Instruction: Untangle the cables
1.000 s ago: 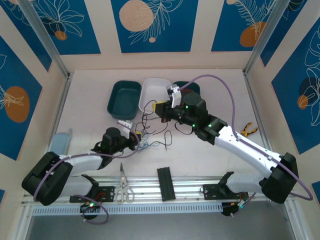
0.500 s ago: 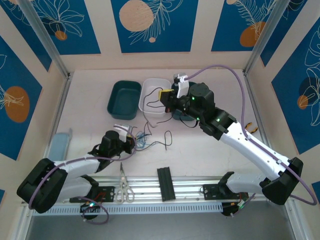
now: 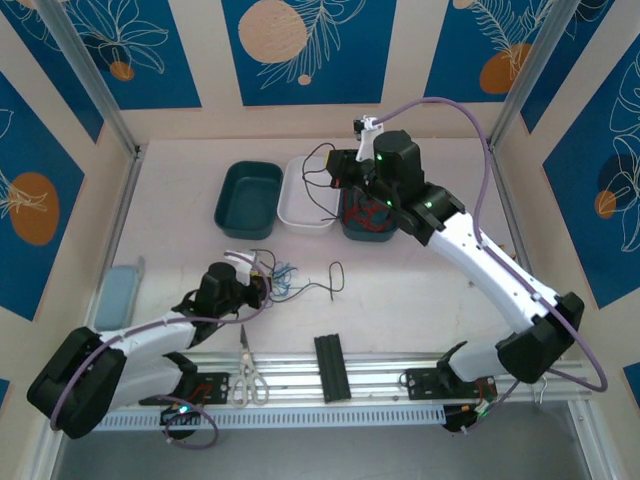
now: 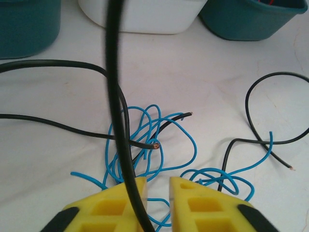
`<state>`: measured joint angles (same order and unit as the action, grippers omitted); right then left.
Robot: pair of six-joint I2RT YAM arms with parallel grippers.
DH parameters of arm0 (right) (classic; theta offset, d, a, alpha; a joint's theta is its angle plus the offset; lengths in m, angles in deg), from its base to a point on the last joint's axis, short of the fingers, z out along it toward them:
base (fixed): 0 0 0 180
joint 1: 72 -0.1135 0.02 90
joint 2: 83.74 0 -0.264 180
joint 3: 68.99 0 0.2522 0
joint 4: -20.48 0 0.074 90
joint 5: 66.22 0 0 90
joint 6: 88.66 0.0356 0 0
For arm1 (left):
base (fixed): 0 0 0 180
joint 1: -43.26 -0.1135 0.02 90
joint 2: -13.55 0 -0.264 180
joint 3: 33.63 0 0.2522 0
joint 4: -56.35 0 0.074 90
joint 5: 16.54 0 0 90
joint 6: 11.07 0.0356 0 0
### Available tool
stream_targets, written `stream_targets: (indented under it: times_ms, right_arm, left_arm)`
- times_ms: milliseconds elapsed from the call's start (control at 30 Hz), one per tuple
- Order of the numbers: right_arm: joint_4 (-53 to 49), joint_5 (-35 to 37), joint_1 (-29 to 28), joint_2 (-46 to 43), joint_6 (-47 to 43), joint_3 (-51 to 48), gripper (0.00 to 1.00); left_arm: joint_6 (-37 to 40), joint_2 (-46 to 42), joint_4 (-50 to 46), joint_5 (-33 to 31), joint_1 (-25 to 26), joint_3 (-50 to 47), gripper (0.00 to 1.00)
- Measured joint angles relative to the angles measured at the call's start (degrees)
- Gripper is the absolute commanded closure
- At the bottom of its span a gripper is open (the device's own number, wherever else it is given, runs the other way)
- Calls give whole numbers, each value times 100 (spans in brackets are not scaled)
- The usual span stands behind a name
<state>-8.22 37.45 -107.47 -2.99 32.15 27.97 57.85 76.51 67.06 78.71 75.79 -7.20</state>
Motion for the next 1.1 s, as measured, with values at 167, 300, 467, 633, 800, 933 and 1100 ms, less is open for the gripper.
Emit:
stream_targets:
  times_ms: [167, 300, 467, 633, 800, 933, 1100]
  right_arm:
    - [-103, -103, 295, 605, 363, 166, 100]
    - [-101, -192, 431, 1080, 586, 411, 100]
    - [-105, -293, 481, 1639, 750, 826, 100]
    - [-138, -404, 485, 2295, 839, 1392, 100]
    - [-286, -424, 485, 2844, 927, 1856, 100]
    - [-516, -444, 518, 3259, 1051, 2153, 100]
    - [-824, -509, 564, 3703, 1202, 2457, 100]
  left_arm:
    - [-33, -321, -146, 0, 0, 0, 69]
    - [-48, -601, -291, -2, 0, 0, 66]
    - [-81, -901, -444, -26, 0, -2, 51]
    - [-103, -1137, -612, -109, 0, -4, 38]
    - [-136, -1342, -719, -149, 0, -7, 27]
    - [-153, -1475, -787, -177, 0, -7, 22]
    - [-170, -1497, -861, -245, 0, -7, 14]
